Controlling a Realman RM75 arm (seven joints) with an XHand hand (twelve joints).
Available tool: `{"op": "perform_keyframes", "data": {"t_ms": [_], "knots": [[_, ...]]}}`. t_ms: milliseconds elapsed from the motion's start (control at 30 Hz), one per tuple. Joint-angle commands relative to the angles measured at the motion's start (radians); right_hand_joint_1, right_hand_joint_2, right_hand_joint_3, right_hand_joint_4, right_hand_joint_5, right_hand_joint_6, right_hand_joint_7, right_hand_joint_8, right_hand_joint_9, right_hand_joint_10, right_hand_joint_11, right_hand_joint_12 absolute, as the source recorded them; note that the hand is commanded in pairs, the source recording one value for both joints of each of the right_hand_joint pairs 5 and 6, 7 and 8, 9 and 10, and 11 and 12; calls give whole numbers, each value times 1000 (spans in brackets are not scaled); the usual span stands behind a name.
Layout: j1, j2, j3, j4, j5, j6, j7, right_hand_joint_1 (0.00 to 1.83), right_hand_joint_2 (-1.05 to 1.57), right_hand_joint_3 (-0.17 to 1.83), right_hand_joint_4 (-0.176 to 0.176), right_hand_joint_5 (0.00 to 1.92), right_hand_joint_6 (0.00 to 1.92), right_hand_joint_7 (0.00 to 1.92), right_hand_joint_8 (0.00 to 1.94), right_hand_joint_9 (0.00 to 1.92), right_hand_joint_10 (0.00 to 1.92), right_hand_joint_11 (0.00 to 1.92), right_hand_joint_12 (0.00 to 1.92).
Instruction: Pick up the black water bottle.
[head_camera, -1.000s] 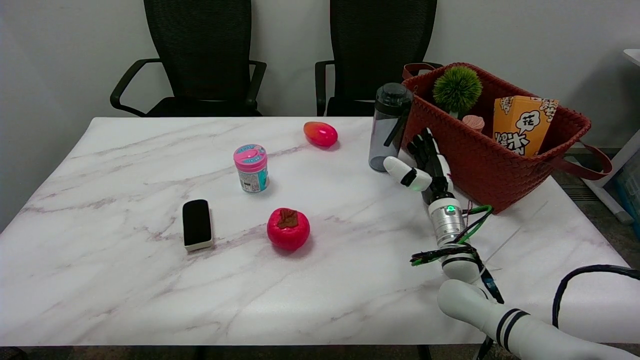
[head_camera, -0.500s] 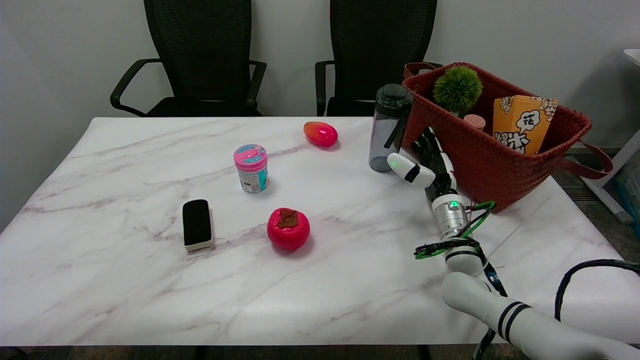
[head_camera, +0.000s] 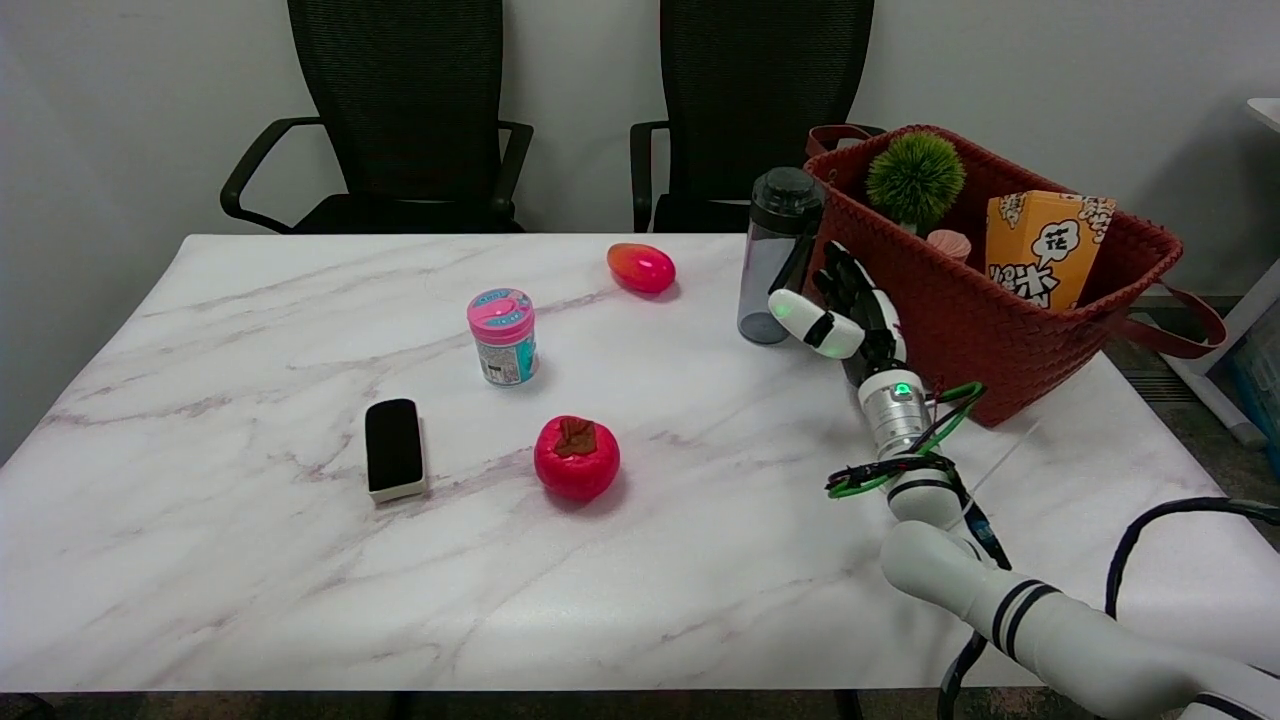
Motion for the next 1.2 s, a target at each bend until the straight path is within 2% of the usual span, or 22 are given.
{"op": "perform_keyframes", "data": {"t_ms": [33, 1200], "knots": [[29, 3, -13, 1, 2, -54, 3, 1017, -123, 807, 0, 200, 200, 155, 155, 223, 223, 66, 66], [184, -2, -13, -164, -6, -183, 40, 1052, -188, 806, 0, 250, 250, 214, 214, 237, 237, 71, 71]]}}
